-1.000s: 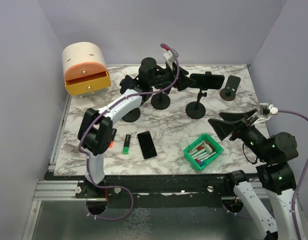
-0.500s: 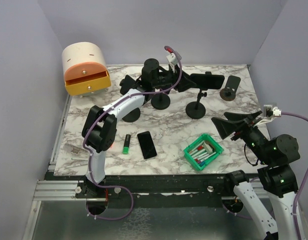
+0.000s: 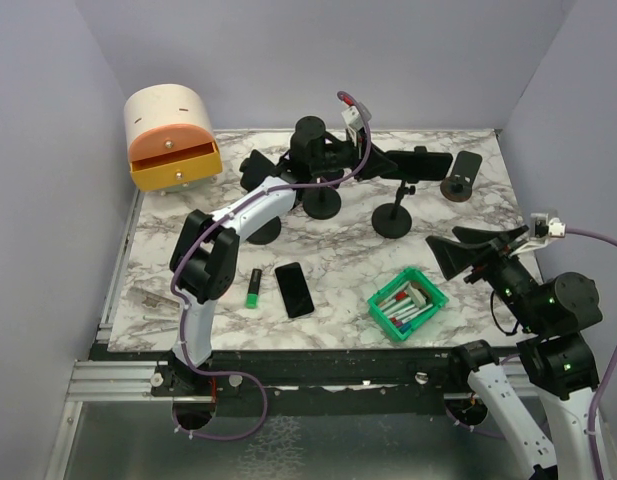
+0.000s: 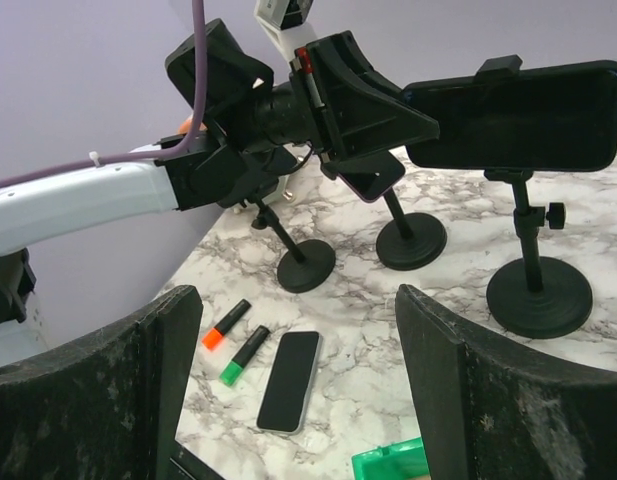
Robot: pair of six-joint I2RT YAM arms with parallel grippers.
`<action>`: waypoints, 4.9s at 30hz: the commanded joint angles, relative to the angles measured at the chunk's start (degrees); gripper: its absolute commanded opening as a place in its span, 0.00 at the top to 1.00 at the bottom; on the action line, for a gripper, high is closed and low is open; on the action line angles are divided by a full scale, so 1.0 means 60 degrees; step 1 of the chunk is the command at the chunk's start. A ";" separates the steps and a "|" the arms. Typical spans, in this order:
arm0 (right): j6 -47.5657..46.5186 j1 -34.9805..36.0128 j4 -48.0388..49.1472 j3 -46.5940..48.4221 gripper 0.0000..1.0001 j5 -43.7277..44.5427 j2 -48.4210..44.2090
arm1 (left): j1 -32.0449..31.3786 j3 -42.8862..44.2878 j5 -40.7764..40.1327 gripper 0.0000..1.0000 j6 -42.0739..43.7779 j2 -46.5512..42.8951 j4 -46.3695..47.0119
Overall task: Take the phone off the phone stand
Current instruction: Pick up the phone stand with the phone at the center of the board, then place the phone stand with the phone at the center of the board, then remove the phone from the phone stand.
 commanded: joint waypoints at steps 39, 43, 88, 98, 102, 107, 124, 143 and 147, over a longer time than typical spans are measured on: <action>0.0119 0.0088 -0.0593 0.0676 0.14 0.0823 -0.0893 | -0.0443 -0.2180 -0.2156 1.00 -0.0011 -0.5192 0.0596; 0.0289 0.0088 -0.0323 0.0681 0.14 0.0514 -0.0791 | -0.0439 -0.3288 -0.2388 1.00 0.0114 -0.6381 0.0547; 0.5077 0.0088 0.5117 -0.2816 0.12 -0.1957 0.2027 | -0.1977 -1.1022 -0.6370 1.00 -0.0849 -1.0370 0.3039; 0.6570 0.0113 0.6193 -0.2873 0.00 -0.2048 0.2801 | -0.2105 -1.1819 -0.6641 1.00 -0.0948 -1.0252 0.3671; 0.6636 0.0229 0.6078 -0.2660 0.00 -0.2103 0.3264 | -0.2167 -1.2084 -0.6635 1.00 -0.1078 -1.0118 0.3836; 0.6322 0.0308 0.5743 -0.2630 0.00 -0.2168 0.3422 | -0.2204 -1.2218 -0.6663 1.00 -0.1123 -1.0126 0.3899; 0.5086 0.0308 0.4142 -0.2122 0.01 -0.2205 0.2740 | -0.2206 -1.2129 -0.6417 0.61 -0.1033 -1.0437 0.3763; 0.2418 0.0316 -0.1198 -0.0329 0.00 0.2817 0.2206 | -0.2206 -1.0589 -1.1072 0.01 0.0028 -1.3578 -0.2456; 0.2814 0.0315 -0.1862 0.0011 0.00 0.4226 0.2772 | -0.2211 -0.8663 -1.3329 0.01 -0.1200 -1.2421 -0.5723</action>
